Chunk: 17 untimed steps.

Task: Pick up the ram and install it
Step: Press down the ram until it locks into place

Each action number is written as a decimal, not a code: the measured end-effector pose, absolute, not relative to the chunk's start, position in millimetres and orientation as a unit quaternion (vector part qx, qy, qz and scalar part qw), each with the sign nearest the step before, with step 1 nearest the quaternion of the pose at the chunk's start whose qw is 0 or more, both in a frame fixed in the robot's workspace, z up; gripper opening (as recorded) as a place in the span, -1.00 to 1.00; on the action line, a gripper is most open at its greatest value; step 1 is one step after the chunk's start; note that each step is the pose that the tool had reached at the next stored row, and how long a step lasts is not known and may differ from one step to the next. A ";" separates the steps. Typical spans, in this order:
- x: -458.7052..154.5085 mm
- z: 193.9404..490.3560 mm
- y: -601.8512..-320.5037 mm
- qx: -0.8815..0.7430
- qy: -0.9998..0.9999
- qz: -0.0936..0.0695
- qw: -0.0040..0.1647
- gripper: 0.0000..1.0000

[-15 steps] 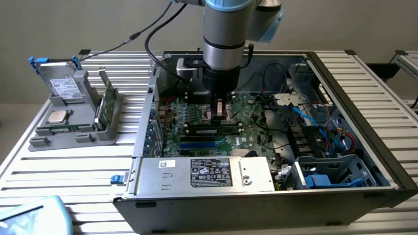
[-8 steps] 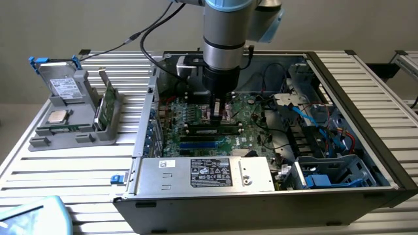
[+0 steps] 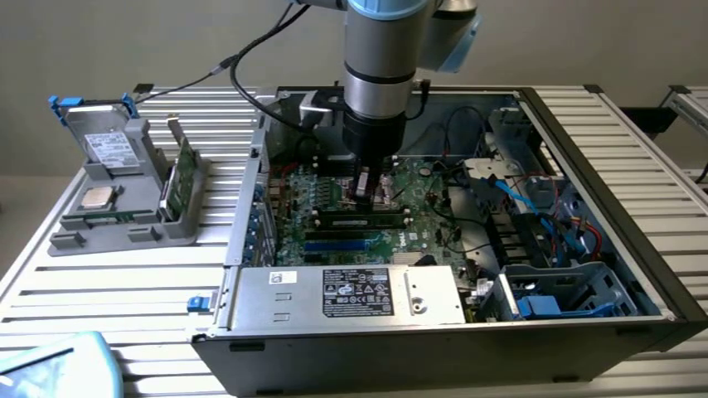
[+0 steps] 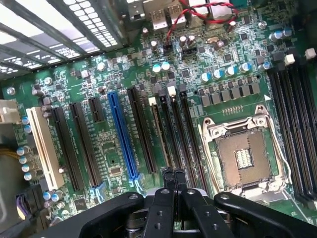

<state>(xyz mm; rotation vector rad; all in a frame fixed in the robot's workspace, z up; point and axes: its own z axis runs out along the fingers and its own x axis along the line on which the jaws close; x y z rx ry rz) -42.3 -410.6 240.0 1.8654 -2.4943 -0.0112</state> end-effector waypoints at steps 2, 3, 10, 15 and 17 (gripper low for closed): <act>-42.3 240.0 -410.6 0.586 -0.810 -0.004 0.013 -0.79; -42.2 240.0 -410.6 0.580 -0.815 -0.004 0.013 -0.79; -42.3 240.0 -410.6 0.533 -0.846 -0.005 0.013 -0.79; -42.3 240.0 -410.6 0.498 -0.867 -0.005 0.013 -0.79; -42.3 240.0 -410.6 0.485 -0.874 -0.005 0.013 -0.79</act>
